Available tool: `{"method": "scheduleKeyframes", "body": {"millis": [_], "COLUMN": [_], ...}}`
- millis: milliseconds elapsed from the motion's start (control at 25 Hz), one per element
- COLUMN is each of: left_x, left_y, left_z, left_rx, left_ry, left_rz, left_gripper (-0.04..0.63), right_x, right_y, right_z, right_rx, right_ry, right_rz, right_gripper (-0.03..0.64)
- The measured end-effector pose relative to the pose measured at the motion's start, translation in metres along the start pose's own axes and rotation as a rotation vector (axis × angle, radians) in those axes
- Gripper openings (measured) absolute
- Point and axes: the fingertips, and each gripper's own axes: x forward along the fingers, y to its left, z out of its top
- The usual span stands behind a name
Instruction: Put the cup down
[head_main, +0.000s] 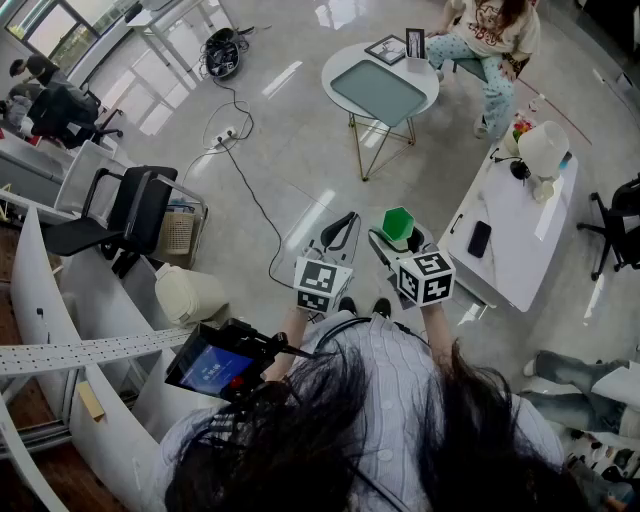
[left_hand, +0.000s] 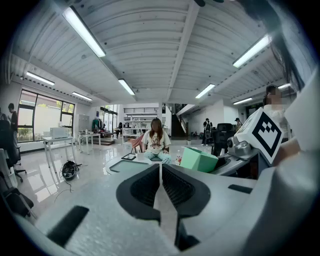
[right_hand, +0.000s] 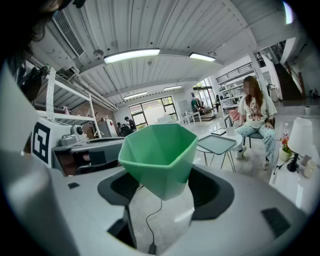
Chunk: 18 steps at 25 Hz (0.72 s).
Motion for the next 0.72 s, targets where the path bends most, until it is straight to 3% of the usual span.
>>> {"method": "scheduleKeyframes", "body": {"millis": [720], "left_x": [-0.01], "left_y": [0.015], "left_z": [-0.011], "left_rx": [-0.01], "left_ry": [0.019], "left_rz": [-0.029], "left_gripper": [0.026], "right_x": [0.01], "right_y": [0.014], "right_z": [-0.003], "right_rx": [0.04], "right_ry": [-0.019], "right_rz": [-0.034], "right_gripper": [0.319]}}
